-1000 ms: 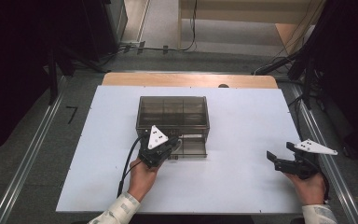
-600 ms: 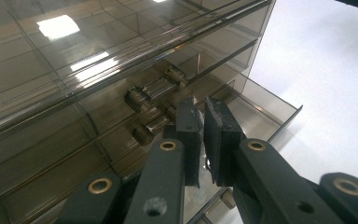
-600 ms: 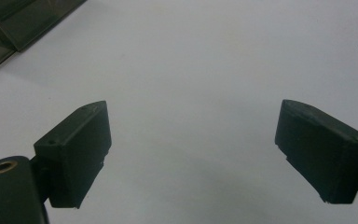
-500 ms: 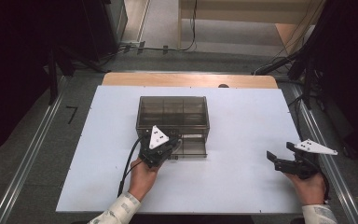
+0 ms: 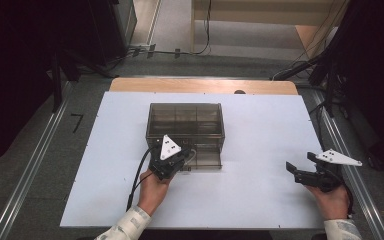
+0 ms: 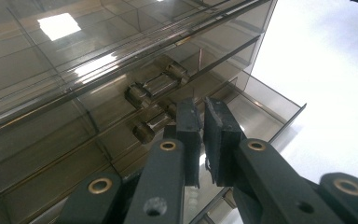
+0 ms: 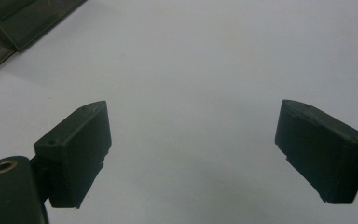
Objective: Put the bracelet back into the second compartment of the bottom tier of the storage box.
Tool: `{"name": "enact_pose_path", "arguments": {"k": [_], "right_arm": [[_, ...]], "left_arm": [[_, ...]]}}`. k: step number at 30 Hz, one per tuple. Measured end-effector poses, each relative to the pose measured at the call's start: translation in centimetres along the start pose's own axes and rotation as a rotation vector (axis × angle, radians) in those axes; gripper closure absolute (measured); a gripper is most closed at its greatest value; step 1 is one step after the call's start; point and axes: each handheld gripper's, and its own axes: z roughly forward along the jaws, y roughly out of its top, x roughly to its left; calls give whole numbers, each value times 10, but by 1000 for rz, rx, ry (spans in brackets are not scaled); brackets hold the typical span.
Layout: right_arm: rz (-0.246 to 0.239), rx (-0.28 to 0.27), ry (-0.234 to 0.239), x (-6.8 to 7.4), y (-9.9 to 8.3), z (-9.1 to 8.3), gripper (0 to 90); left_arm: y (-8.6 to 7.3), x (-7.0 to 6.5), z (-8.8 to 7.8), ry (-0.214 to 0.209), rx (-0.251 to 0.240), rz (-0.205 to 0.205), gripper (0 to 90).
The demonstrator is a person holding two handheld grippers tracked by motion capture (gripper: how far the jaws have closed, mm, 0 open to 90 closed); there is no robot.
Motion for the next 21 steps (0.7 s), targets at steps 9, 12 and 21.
{"name": "enact_pose_path", "arguments": {"k": [9,12,21], "right_arm": [[2,0,0,0,0,0,91],[1,0,1,0,0,0,91],[2,0,0,0,0,0,91]], "left_arm": [[0,0,-1,4,-4,-10,732],[1,0,-2,5,-6,-11,718],[1,-3,-4,2,-12,-9,656]]}}
